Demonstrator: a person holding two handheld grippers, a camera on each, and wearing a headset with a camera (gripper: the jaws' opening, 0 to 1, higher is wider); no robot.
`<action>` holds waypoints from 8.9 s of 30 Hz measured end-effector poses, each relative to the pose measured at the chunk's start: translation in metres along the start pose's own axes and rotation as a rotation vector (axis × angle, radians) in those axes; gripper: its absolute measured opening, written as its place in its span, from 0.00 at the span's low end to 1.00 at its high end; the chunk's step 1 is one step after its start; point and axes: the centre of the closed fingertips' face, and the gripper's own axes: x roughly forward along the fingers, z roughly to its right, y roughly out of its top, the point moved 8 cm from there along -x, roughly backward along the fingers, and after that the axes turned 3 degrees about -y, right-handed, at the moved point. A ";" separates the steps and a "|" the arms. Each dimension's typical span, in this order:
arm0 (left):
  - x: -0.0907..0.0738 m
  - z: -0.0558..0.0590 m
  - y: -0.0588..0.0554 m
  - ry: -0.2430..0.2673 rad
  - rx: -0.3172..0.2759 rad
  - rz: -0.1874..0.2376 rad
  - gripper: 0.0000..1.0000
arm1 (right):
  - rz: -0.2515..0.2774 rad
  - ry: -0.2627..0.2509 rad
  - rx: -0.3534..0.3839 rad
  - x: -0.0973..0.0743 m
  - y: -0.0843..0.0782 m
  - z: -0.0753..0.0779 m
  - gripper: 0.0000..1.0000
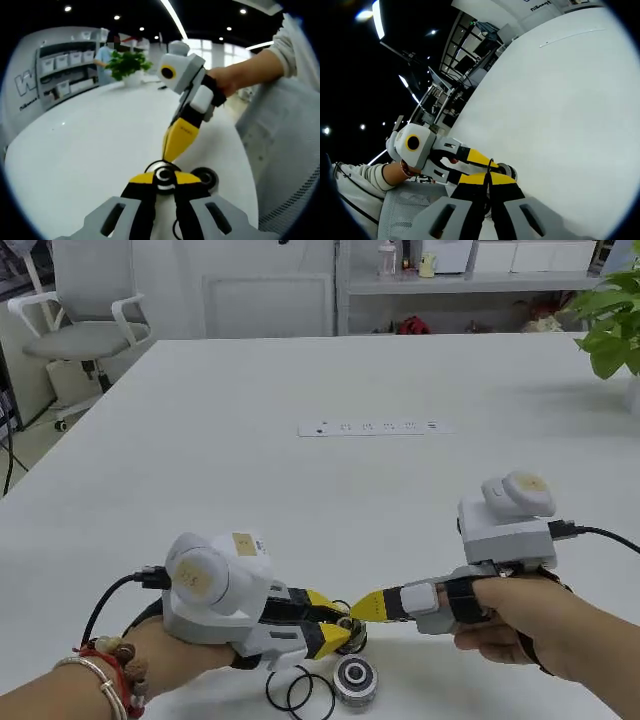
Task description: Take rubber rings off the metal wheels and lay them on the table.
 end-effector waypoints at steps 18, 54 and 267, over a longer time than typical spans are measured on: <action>-0.021 -0.001 0.016 0.000 0.066 -0.057 0.22 | 0.039 0.016 -0.002 -0.005 0.009 -0.006 0.00; -0.076 0.003 0.037 0.080 0.070 -0.001 0.52 | 0.067 0.098 -0.144 -0.007 0.019 -0.052 0.00; 0.004 0.002 0.007 0.055 -0.026 -0.095 0.14 | -0.124 -0.148 -0.729 0.006 -0.017 0.007 0.11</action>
